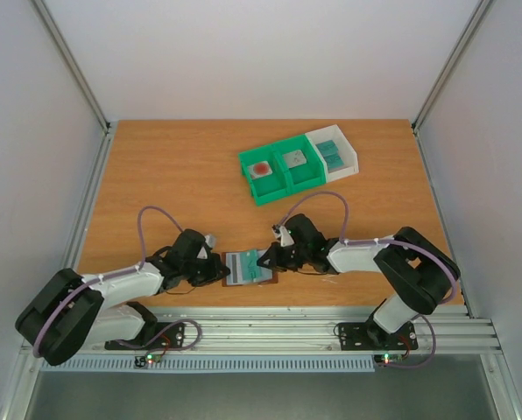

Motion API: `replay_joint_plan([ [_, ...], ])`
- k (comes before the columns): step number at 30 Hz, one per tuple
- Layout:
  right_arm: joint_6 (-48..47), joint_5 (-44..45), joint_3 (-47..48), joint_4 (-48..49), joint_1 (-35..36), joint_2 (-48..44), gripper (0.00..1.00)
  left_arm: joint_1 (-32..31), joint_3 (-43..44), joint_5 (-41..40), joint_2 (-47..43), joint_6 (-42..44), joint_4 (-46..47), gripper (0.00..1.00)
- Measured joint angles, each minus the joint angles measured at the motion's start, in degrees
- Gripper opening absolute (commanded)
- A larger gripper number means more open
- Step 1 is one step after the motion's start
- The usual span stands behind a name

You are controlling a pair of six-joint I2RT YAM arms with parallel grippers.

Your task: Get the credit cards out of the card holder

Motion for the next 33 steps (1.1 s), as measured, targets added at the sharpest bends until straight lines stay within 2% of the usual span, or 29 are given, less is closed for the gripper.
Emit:
replay_joint_plan([
  [4,-1.46,0.68,0.00,-3.23,-0.87,-2.45,0.01,0.00,0.00,-0.13,-0.66,-0.07,-0.98,0.06],
  [7,-2.49,1.05,0.00,-5.53,-1.46,-4.33,0.01,0.00,0.00,-0.20,-1.29,-0.15,-1.81,0.10],
  [14,-6.14,0.46,1.20,-12.07,-2.38,-9.60,0.01,0.00,0.72,-0.39,-4.81,-0.37,-6.67,0.27],
  [17,-8.13,0.11,2.08,-14.97,-2.43,-11.72,0.01,0.00,1.84,-0.57,-7.10,0.20,-9.92,0.37],
  [26,-15.39,-5.33,5.62,-23.71,-2.45,-17.90,0.01,0.00,9.77,2.12,-17.79,5.05,-19.98,0.64],
  [33,-20.28,-14.38,7.76,-27.15,-2.54,-21.49,0.01,0.00,18.10,9.20,-22.29,12.52,-28.85,0.67],
])
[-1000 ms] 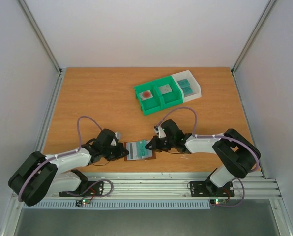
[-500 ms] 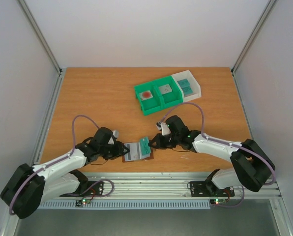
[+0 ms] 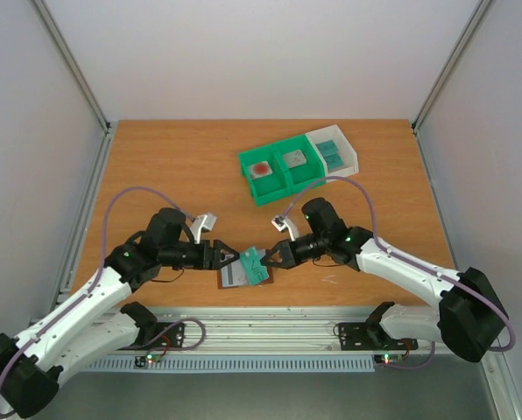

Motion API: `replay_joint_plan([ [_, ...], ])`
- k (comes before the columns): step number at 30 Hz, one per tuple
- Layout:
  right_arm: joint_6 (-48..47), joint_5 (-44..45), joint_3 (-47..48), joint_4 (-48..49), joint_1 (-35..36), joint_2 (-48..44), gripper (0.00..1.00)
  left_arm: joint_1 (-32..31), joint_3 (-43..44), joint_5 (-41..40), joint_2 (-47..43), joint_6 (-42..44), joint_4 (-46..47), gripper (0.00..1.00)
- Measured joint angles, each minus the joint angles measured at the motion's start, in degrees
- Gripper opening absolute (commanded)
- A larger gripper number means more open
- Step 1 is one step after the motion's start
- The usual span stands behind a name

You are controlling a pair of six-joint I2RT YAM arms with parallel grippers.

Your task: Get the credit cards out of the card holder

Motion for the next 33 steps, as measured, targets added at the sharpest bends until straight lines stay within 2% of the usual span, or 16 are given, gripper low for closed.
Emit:
replay_joint_plan([
  [9,-1.29,-10.49,-0.02,2.80,-0.09,-4.09,0.01,0.00,10.67,9.01,0.83,8.44,-10.34,0.64],
  [17,0.63,-15.63,-0.74,7.23,-0.09,-4.17,0.01,0.02,11.61,16.13,3.87,11.82,-12.26,0.54],
  [26,2.14,-18.56,-1.25,10.01,-0.09,-3.87,0.01,0.02,11.02,18.58,5.79,13.00,-12.22,0.34],
  [31,2.27,-18.78,-1.25,10.34,-0.09,-3.63,0.01,0.02,10.51,19.87,6.03,12.37,-11.10,0.07],
  [33,2.36,-18.69,-1.25,10.32,-0.09,-3.63,0.01,0.02,9.99,20.17,6.16,11.91,-10.45,0.01],
])
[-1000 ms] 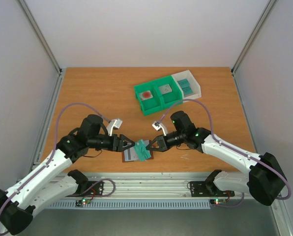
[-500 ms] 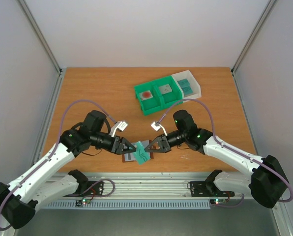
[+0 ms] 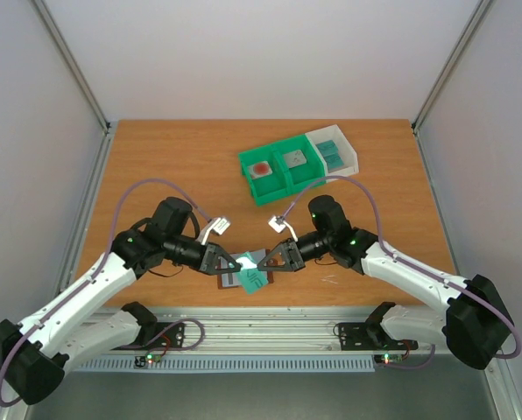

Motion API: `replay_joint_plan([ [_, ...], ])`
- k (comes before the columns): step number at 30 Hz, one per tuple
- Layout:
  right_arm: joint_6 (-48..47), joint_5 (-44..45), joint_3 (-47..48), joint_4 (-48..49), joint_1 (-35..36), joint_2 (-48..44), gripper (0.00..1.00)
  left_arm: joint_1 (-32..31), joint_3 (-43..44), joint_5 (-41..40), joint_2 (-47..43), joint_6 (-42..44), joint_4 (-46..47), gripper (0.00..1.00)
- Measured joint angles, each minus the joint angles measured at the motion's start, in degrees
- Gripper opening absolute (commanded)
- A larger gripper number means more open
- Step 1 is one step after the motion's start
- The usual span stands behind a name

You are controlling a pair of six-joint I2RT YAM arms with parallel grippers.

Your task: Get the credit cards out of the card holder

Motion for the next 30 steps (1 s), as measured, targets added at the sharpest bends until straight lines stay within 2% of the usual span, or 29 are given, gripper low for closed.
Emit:
replay_joint_plan([
  [2,0.11,0.63,-0.17,-0.39,0.00,0.00,0.06,0.00,-0.26,0.94,-0.07,-0.28,0.79,0.00],
  [10,5.03,6.21,-1.25,1.14,-0.17,-0.98,0.40,0.00,-1.27,-0.42,-0.81,-3.08,3.96,0.01],
  [18,21.22,11.72,-7.41,18.23,-0.17,-2.69,0.67,0.00,-1.64,-6.29,-5.22,-8.17,8.46,0.00],
  [24,32.72,15.10,-8.83,30.60,-0.17,-1.38,0.69,0.00,-4.39,-12.72,-9.40,-14.29,15.61,0.00],
  [27,37.70,16.00,-9.11,37.94,-0.17,1.86,0.65,0.00,-9.97,-15.63,-12.13,-19.61,23.06,0.00],
  [30,42.34,16.70,-9.94,45.88,-0.17,6.64,0.56,0.00,-16.72,-18.84,-13.66,-26.08,30.56,0.01],
])
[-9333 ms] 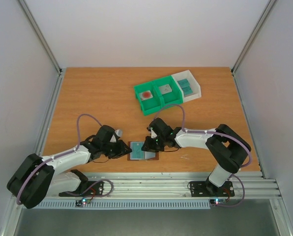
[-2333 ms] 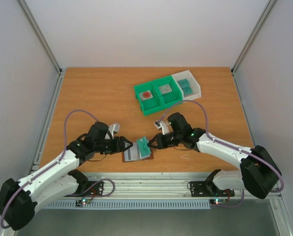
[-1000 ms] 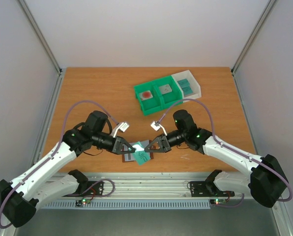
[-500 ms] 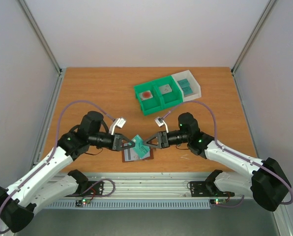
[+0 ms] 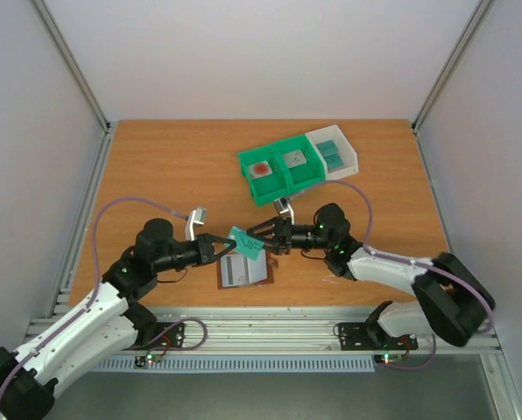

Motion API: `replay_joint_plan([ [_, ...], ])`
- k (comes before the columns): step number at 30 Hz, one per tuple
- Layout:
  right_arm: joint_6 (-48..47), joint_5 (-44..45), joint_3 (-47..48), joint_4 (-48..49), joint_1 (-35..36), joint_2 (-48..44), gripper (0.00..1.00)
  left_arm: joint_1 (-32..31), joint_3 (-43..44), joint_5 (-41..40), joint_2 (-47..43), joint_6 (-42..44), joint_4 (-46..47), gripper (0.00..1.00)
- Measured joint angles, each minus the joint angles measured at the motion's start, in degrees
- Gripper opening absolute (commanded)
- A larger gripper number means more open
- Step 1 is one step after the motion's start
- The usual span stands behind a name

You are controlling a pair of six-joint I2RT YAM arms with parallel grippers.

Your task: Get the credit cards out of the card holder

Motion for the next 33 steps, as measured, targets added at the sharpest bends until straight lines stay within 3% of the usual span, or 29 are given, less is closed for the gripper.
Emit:
replay_joint_plan([
  [8,12.37,1.33,-3.50,23.04,0.02,16.00,0.39,0.02,-4.66,-5.70,-2.32,-7.76,7.23,0.00],
  [15,14.53,1.88,-4.72,29.70,0.24,17.27,0.08,0.02,-4.94,-7.58,-2.62,-9.05,8.24,0.01],
  [17,14.64,1.86,-4.72,30.42,0.24,17.22,0.01,0.02,-4.96,-7.72,-2.49,-9.09,8.52,0.06],
  [19,14.88,1.86,-4.72,31.36,0.22,17.22,0.01,0.02,-5.11,-7.91,-2.47,-9.18,8.50,0.17],
  [25,14.75,0.20,-4.72,31.93,-0.28,17.25,0.01,0.02,-5.81,-7.52,-2.47,-9.09,8.26,0.37],
  [33,13.92,-4.92,-5.25,32.00,-2.58,16.76,0.01,0.04,-4.31,-5.05,-2.86,-4.68,0.94,0.53],
])
